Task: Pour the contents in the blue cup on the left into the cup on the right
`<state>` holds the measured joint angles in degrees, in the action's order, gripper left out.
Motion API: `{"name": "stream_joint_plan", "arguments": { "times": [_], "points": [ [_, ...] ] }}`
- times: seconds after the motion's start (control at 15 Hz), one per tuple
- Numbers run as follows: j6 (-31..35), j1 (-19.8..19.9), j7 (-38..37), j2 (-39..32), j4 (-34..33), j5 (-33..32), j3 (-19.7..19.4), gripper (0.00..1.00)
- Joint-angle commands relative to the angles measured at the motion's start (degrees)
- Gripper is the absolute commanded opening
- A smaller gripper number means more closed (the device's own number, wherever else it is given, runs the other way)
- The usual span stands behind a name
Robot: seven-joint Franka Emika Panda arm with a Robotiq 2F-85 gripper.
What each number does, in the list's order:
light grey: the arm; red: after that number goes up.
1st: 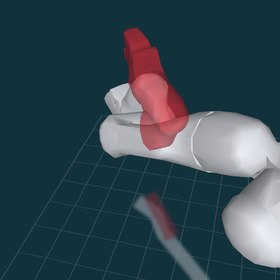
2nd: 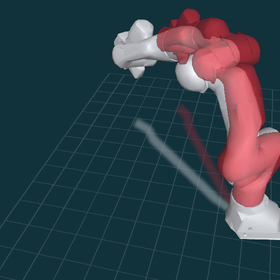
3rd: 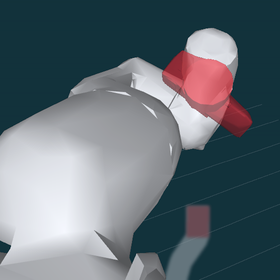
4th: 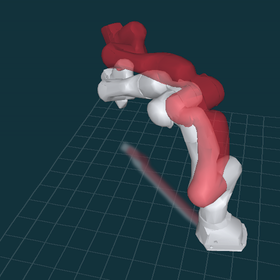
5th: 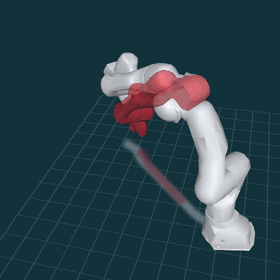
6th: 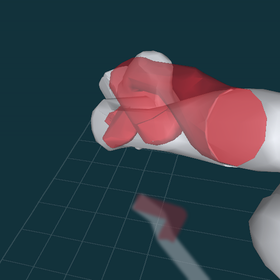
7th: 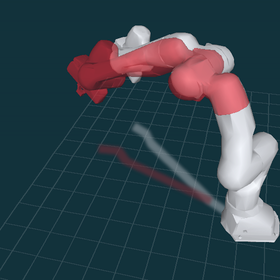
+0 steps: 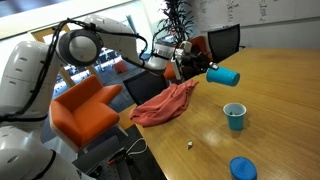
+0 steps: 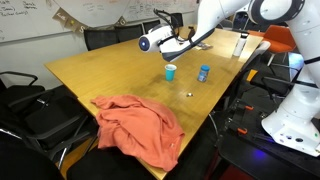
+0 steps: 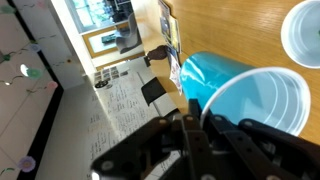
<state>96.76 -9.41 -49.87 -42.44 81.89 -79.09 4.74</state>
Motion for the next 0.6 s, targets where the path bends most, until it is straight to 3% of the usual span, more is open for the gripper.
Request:
{"name": "stream_joint_plan", "arguments": {
  "times": [0.0, 0.53],
  "points": [
    [9.67, 2.8, -2.87, 11.57, 12.44, 4.95, 1.9, 0.01],
    [38.53, 8.81, 0.21, 22.7, 25.02, 19.31, 0.14, 0.01]
  ]
}}
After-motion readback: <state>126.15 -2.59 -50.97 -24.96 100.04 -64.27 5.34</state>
